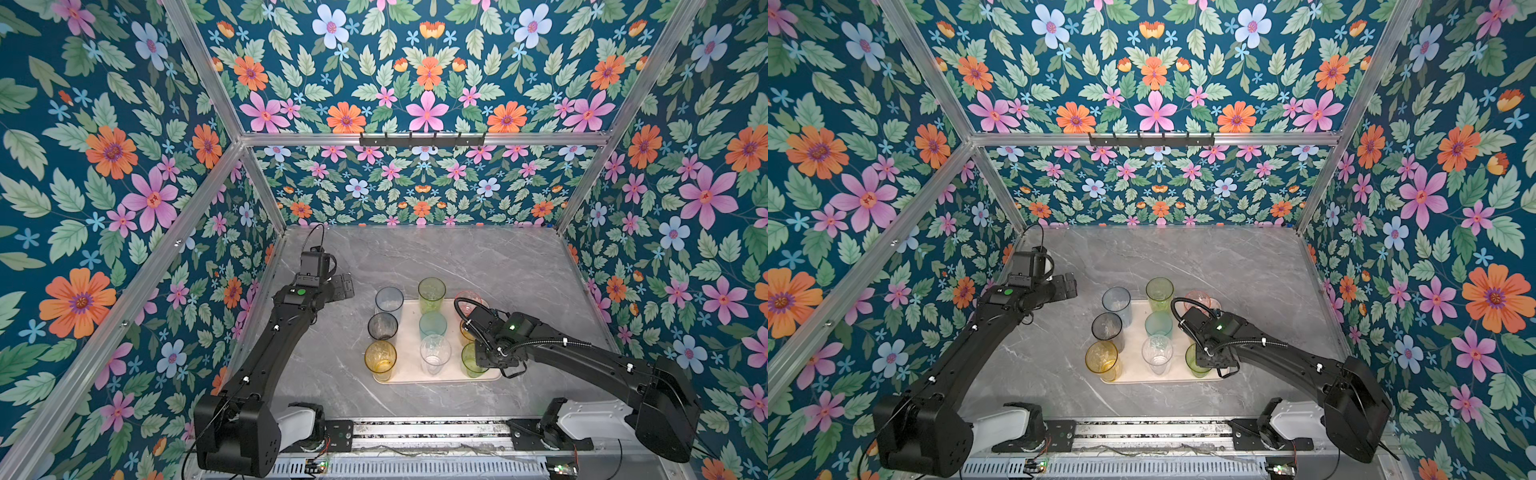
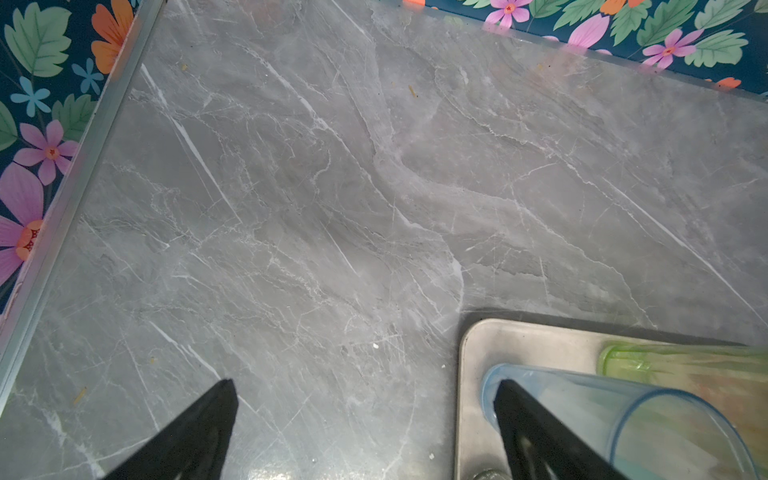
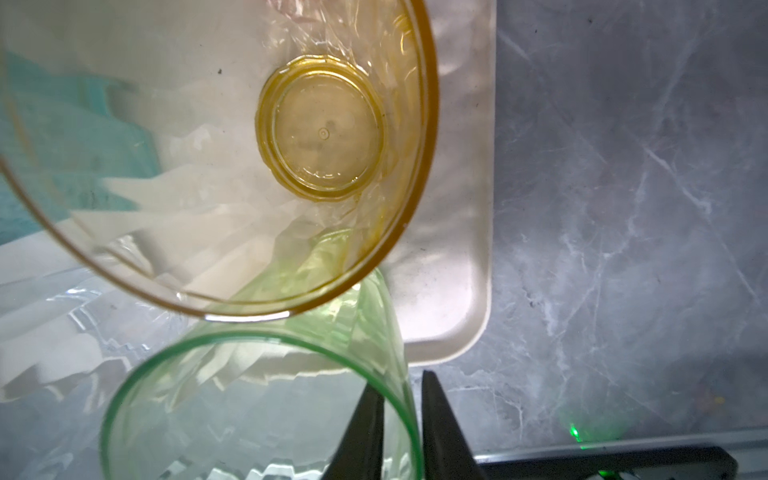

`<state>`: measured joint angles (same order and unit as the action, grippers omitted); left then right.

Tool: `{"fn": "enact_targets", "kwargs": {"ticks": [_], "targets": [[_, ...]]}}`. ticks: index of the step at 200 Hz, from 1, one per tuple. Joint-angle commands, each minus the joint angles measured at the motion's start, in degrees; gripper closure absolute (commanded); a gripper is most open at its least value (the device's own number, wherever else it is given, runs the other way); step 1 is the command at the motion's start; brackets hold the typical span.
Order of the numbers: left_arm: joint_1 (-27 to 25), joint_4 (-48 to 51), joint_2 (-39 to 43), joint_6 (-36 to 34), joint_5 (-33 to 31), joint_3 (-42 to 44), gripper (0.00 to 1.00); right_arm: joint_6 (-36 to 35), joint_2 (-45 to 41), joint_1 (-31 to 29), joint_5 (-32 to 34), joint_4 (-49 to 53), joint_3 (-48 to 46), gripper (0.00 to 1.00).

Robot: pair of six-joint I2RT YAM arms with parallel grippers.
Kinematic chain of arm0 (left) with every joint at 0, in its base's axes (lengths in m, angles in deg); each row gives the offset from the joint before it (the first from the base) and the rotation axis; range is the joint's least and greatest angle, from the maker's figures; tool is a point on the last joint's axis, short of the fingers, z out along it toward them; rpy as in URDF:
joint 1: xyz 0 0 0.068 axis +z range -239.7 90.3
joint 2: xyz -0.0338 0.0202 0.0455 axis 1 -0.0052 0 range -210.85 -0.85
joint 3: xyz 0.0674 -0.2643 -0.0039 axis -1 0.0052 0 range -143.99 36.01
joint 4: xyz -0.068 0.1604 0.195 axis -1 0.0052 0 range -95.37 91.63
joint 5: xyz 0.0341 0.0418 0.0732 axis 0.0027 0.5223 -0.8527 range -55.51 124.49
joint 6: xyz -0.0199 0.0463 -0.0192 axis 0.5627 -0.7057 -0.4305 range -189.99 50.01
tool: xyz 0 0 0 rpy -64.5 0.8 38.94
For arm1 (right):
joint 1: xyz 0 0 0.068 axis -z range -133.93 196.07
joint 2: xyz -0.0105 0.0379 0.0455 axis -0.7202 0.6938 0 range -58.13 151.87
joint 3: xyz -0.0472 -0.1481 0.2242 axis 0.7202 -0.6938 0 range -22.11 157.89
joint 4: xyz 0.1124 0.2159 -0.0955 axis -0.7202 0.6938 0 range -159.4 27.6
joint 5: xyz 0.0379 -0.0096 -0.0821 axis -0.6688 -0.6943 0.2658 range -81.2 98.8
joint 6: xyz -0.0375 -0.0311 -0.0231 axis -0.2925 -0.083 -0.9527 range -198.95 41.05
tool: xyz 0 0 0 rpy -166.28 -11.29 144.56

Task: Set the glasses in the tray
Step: 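Lower the green glass onto the tray's near corner beside the amber-yellow glass, then open the right gripper to release the green glass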

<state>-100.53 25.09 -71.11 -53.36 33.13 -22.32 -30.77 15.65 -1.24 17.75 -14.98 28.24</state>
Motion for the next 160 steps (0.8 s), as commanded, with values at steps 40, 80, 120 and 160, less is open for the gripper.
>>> {"fn": "enact_targets", "kwargs": {"ticks": [40,80,120,160], "targets": [[0.0,-0.5,-0.1,0.0,0.3,0.0,0.01,0.2,-0.3,-0.1,0.3,3.0,1.7,0.77],[0.0,-0.5,-0.1,0.0,0.1,0.0,0.01,-0.7,-1.0,-0.1,0.4,4.2,3.4,0.76],[0.0,-0.5,-0.1,0.0,-0.2,0.0,0.01,-2.2,-1.9,-0.1,1.6,6.7,7.0,0.71],[0.1,-0.7,-0.2,0.0,-0.5,0.0,0.00,-6.7,-3.9,-0.1,3.2,6.6,10.3,0.68]]}}
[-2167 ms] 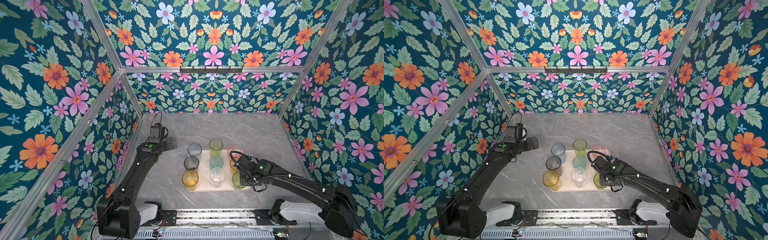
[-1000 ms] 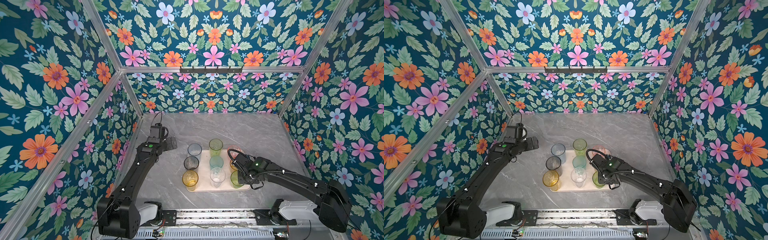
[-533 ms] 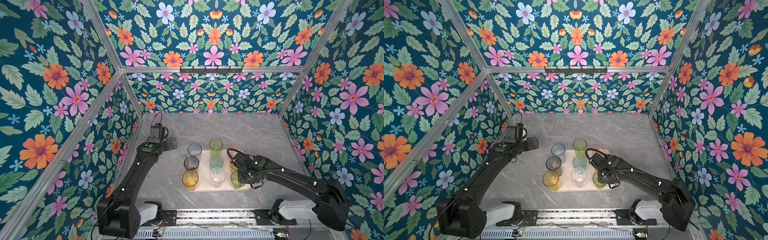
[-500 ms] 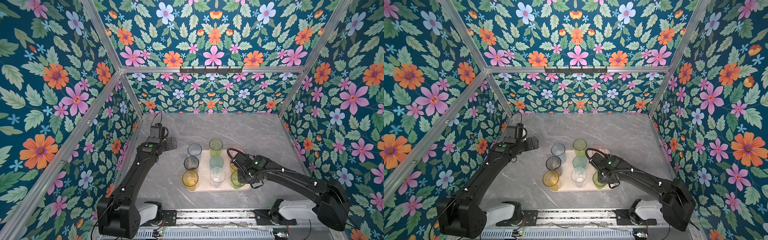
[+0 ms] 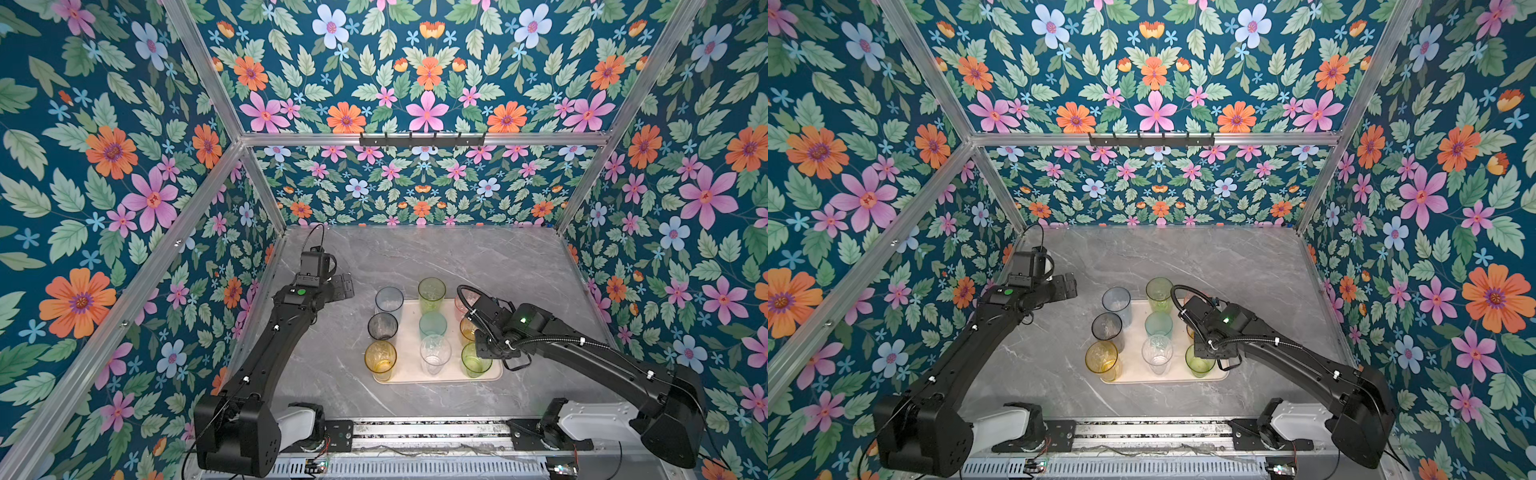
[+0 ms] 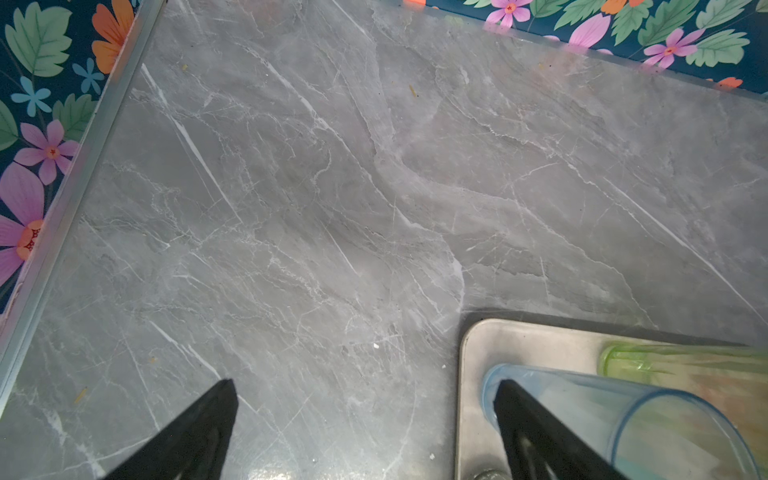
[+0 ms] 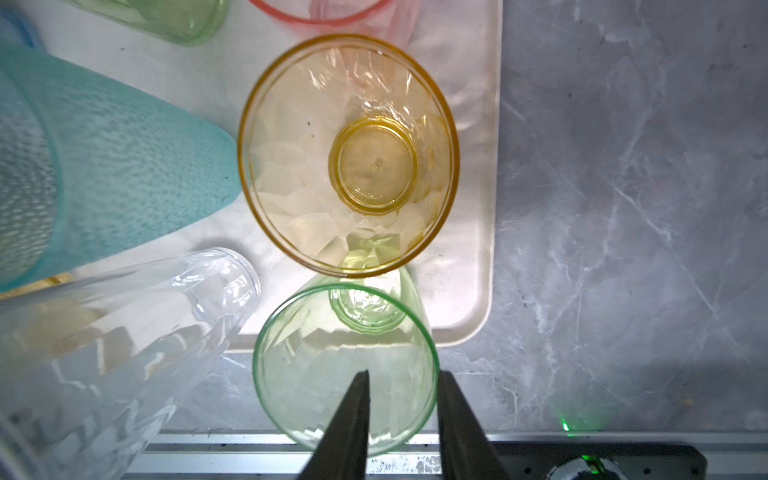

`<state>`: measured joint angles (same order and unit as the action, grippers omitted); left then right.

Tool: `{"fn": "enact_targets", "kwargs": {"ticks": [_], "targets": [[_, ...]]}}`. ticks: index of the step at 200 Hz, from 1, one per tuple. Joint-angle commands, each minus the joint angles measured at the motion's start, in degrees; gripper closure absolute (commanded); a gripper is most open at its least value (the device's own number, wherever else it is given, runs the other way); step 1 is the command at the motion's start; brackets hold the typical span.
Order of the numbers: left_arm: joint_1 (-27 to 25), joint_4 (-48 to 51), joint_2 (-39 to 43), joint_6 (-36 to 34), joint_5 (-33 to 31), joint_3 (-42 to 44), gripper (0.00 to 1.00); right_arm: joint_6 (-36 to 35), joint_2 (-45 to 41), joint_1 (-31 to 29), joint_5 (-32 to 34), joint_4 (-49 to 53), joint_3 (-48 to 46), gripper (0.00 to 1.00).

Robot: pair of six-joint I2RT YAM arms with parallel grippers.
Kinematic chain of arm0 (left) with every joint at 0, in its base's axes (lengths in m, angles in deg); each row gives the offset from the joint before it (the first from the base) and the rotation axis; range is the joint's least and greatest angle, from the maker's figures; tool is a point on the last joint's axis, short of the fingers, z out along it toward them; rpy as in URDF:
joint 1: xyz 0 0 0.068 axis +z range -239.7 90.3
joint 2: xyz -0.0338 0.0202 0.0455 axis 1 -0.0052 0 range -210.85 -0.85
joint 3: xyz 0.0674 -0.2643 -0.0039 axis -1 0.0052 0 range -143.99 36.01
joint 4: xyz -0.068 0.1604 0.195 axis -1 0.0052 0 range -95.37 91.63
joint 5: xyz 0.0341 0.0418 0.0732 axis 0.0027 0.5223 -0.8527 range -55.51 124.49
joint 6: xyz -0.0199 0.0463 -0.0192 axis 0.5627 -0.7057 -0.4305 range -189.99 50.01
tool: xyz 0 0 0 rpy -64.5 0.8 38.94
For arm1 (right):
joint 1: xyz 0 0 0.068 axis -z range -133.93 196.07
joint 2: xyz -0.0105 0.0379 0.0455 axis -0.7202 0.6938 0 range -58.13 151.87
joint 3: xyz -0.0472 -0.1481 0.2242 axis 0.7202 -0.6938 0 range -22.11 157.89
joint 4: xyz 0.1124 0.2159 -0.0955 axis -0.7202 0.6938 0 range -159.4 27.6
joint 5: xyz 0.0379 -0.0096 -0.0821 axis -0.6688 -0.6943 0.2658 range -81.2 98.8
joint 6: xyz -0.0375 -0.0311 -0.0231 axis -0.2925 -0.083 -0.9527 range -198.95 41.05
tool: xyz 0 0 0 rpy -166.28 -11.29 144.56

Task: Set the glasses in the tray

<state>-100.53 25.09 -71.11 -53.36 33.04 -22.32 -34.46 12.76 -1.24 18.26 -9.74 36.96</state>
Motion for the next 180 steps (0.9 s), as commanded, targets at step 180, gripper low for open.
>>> {"fn": "enact_targets", "kwargs": {"ticks": [180], "targets": [[0.1,-7.4,0.6,1.5,-4.7,0.7,0.00,-26.2,-7.6,26.7,2.5,-21.9,4.6,0.34]]}}
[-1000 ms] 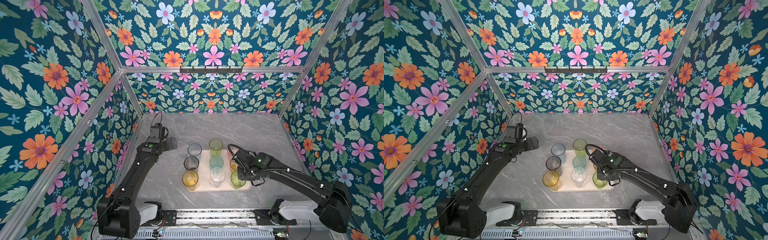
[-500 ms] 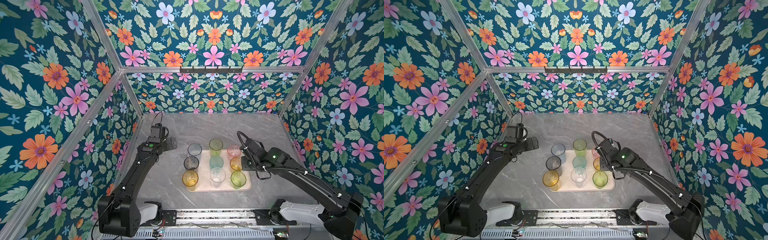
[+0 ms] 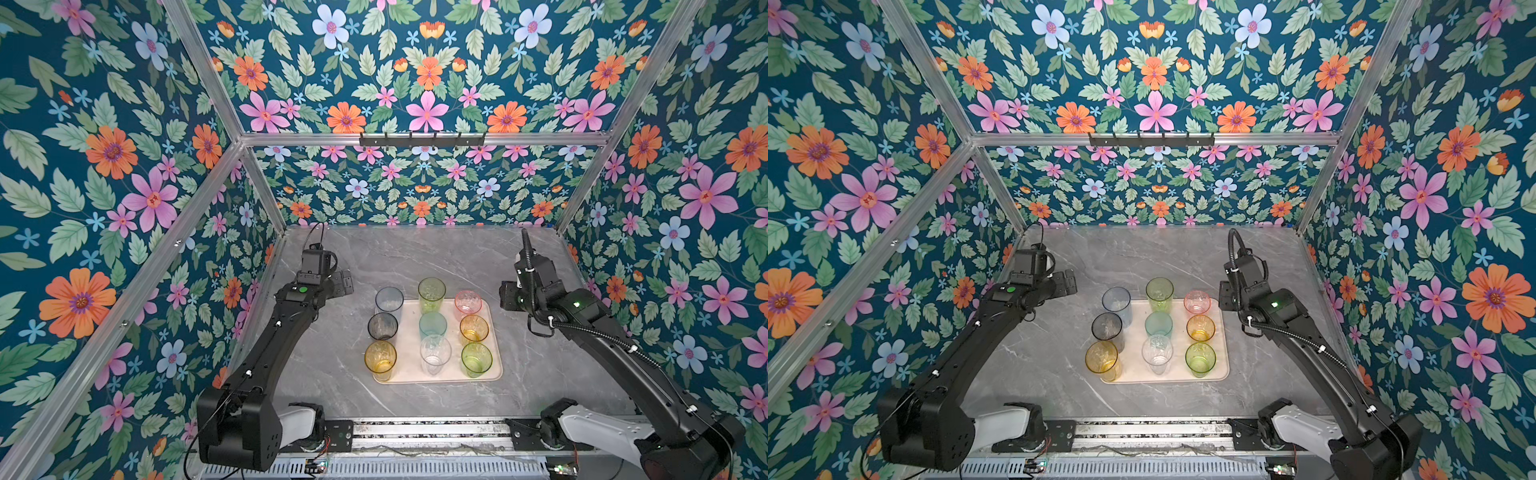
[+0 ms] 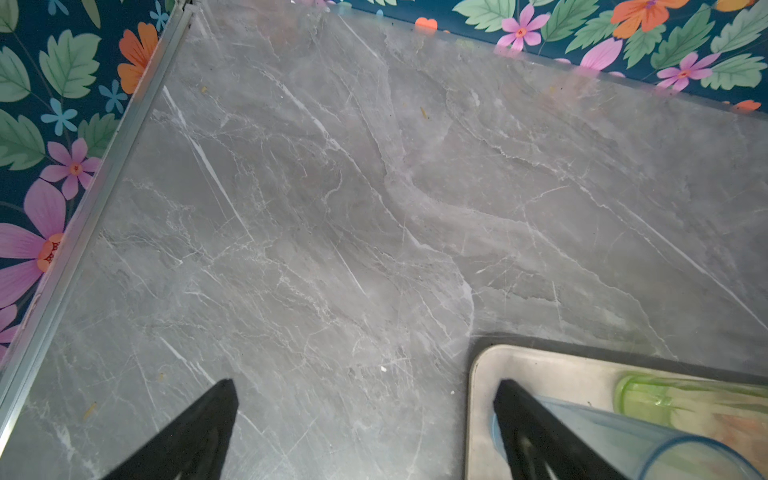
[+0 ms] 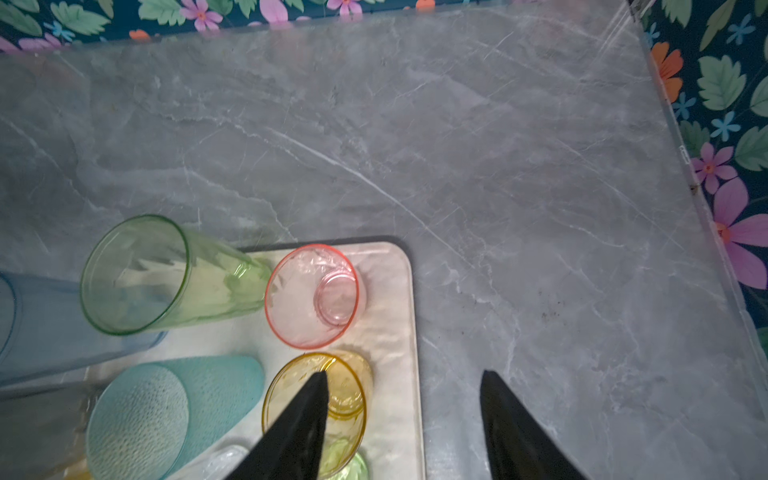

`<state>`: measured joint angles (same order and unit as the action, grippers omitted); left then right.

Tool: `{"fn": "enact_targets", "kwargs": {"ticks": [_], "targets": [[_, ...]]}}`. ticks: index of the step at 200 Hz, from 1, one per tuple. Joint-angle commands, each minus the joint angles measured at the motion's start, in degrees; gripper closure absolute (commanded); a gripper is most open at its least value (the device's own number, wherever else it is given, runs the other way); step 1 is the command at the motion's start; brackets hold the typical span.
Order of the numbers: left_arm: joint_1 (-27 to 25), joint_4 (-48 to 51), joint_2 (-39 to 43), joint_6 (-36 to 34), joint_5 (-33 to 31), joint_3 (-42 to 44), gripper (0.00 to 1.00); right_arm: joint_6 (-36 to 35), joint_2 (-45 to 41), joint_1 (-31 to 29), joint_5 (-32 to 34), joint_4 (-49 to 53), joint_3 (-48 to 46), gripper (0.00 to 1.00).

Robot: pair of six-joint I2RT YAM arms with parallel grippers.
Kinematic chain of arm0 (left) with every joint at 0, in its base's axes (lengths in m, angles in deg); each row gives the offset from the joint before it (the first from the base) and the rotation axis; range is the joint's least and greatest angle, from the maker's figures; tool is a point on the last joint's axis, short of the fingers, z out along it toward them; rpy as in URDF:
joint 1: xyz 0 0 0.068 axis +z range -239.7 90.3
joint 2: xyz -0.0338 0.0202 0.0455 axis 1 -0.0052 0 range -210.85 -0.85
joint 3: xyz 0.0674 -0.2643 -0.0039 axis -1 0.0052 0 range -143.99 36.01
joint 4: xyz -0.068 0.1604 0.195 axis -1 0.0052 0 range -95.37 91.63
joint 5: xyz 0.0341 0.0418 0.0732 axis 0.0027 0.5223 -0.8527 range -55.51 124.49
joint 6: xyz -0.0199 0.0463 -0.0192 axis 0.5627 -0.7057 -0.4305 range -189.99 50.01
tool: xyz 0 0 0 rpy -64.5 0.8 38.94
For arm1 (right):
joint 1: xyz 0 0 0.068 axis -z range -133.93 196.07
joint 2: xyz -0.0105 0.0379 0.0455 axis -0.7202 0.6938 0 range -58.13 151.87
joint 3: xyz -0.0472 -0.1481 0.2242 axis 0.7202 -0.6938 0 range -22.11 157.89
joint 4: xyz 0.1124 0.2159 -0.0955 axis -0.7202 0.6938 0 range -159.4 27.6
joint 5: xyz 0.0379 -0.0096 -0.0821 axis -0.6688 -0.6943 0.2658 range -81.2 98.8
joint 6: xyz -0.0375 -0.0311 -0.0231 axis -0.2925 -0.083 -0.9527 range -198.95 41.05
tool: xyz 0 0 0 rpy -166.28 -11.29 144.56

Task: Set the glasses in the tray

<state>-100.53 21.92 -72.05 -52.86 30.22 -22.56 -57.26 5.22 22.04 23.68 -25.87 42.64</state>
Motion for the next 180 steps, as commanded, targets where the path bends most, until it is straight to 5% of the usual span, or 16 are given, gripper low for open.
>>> {"fn": "enact_targets", "kwargs": {"ticks": [1,91,141,180], "targets": [[0.1,-4.4,1.7,1.0,-2.0,1.0,0.01,-3.5,0.0,3.6,-3.0,-5.9,-1.1,0.34],[0.1,-25.0,10.2,3.6,-19.6,14.2,0.00,-4.8,1.0,13.9,-0.8,-20.7,-11.0,0.01],[0.1,-47.4,12.7,-4.9,-31.2,28.0,0.01,-2.2,1.1,20.2,1.9,-29.9,-18.7,0.01],[0.2,-56.3,6.4,-11.6,-33.2,32.9,0.01,-3.6,1.5,23.4,4.8,-42.7,-26.9,0.01]]}}
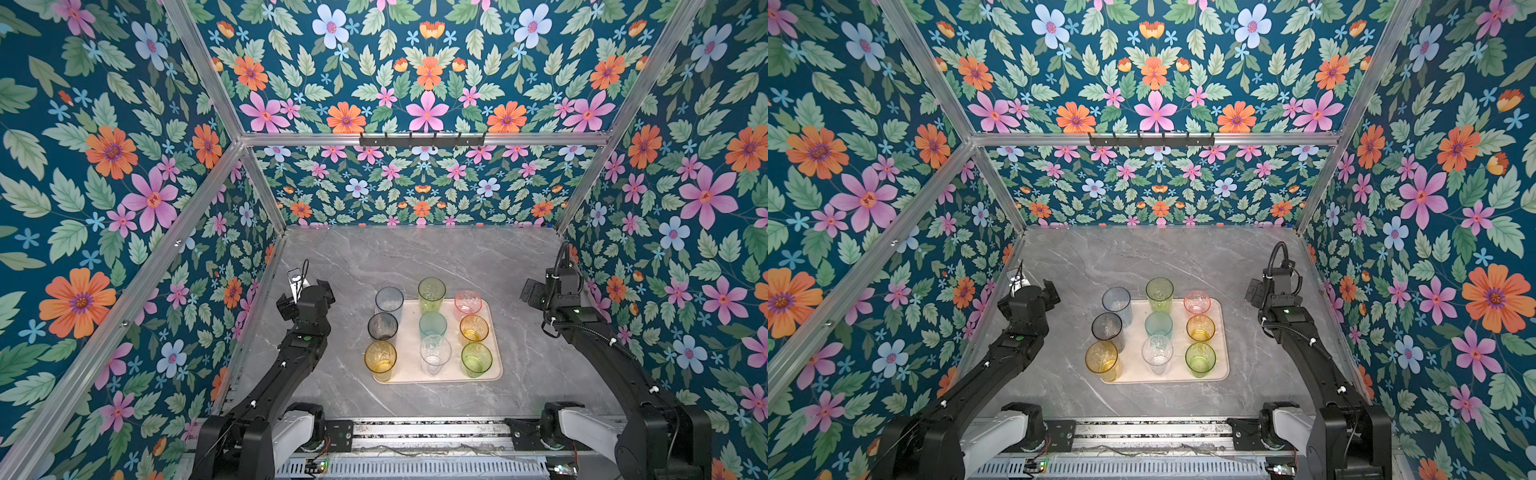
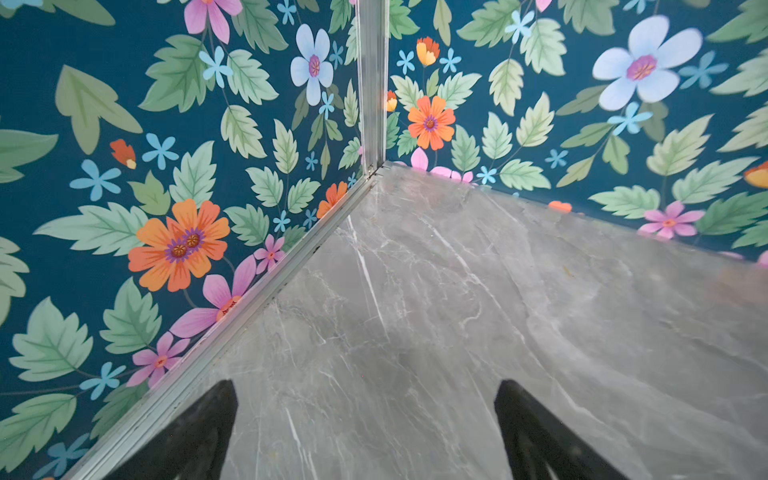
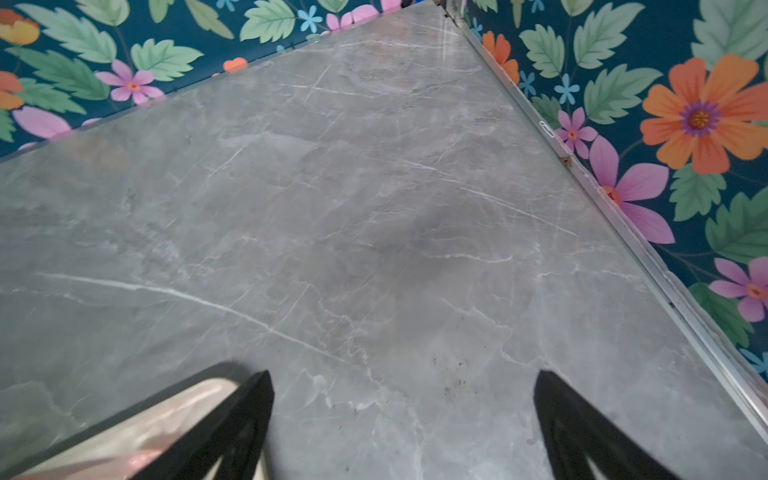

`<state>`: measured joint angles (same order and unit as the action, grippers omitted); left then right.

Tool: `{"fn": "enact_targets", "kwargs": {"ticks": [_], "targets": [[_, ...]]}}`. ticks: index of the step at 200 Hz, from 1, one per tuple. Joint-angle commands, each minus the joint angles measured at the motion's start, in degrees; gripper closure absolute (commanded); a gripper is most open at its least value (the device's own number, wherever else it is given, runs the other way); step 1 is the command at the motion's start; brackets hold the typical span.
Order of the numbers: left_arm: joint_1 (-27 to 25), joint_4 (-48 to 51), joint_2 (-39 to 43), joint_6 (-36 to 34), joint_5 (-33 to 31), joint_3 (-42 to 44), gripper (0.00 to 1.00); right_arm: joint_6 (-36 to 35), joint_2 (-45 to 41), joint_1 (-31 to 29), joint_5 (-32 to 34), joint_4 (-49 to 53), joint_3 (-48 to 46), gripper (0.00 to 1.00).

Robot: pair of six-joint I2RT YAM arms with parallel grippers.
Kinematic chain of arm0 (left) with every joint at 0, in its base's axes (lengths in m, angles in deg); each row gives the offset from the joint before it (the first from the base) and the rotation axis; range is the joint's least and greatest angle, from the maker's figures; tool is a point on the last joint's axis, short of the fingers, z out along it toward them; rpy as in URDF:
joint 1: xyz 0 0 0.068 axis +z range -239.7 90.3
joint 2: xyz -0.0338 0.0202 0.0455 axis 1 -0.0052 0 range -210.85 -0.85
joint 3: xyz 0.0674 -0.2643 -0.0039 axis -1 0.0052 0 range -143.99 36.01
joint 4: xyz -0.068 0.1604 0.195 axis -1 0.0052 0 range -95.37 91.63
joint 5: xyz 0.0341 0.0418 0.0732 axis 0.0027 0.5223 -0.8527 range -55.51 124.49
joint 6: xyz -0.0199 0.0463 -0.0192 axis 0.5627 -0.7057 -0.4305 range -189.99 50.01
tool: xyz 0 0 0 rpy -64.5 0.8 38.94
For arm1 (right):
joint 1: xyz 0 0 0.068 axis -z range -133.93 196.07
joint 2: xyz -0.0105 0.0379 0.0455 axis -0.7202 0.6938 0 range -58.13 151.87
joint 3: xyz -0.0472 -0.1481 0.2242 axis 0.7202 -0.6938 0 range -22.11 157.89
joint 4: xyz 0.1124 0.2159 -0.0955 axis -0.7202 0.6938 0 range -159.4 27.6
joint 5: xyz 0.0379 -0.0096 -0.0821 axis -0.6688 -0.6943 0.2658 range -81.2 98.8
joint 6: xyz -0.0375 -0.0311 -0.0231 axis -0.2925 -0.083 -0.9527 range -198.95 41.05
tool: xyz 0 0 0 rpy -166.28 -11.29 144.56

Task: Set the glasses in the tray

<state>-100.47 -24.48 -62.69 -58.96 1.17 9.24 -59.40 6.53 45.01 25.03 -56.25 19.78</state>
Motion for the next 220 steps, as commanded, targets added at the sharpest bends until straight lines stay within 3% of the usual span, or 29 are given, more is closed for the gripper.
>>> {"fn": "enact_targets", "kwargs": {"ticks": [1,29,53,76,128,181,199,220], "targets": [[0.1,-10.1,-3.1,-5.7,-4.3,1.1,0.01,-1.7,0.3,0.5,3.5,-12.8,-4.2,0.01],[0.5,-17.2,-6.2,-10.7,-5.6,4.6,0.01,-6.3,1.5,0.4,6.7,-22.4,-9.8,0.01],[1.9,-21.3,-8.7,-12.8,-3.6,6.5,0.01,-10.1,2.3,0.4,4.4,-31.5,-13.6,0.01],[3.5,-23.9,-10.6,-11.1,1.0,7.7,0.01,-12.9,4.7,0.4,2.7,-40.1,-17.1,0.01],[6.2,-41.4,-18.5,-8.9,10.0,11.9,0.01,-13.8,9.9,0.4,-0.8,-54.6,-22.7,0.01],[6.6,-52.9,-24.1,-9.5,15.0,14.0,0.01,-16.1,19.4,0.4,-6.6,-73.1,-27.2,0.01],[6.7,-56.9,-25.9,-9.8,16.5,15.3,0.01,-15.3,17.9,0.4,-6.8,-65.9,-25.4,0.01],[6.7,-62.7,-30.3,-11.0,19.1,16.3,0.00,-15.4,18.8,0.4,-6.7,-67.6,-25.2,0.01]]}}
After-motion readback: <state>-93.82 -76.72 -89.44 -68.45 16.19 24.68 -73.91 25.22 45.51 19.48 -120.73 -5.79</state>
